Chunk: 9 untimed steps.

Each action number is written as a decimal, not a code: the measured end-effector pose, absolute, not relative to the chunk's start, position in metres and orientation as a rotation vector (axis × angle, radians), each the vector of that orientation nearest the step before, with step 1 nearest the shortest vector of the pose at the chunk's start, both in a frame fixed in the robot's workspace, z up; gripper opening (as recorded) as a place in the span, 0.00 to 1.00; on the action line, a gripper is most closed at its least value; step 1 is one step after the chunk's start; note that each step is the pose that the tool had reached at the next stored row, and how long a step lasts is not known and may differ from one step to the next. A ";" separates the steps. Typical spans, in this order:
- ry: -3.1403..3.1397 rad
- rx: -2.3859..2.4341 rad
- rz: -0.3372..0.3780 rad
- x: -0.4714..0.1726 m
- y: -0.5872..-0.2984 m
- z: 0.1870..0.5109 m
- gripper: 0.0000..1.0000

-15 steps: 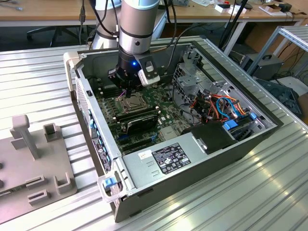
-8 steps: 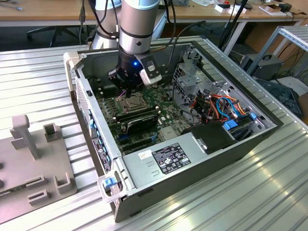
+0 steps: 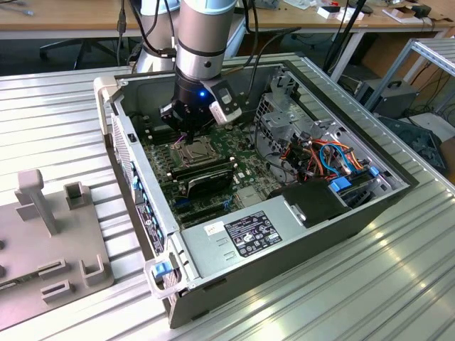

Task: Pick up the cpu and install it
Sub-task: 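Install the first cpu locking lever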

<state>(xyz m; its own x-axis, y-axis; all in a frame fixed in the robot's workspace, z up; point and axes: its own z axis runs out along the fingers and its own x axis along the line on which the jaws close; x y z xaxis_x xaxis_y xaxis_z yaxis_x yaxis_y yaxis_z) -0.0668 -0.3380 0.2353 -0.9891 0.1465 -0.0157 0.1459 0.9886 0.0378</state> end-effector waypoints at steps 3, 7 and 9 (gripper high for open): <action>3.120 0.143 0.058 -0.067 -0.338 0.235 0.11; 3.124 0.068 0.059 -0.067 -0.338 0.235 0.11; 3.124 0.060 0.058 -0.067 -0.338 0.235 0.11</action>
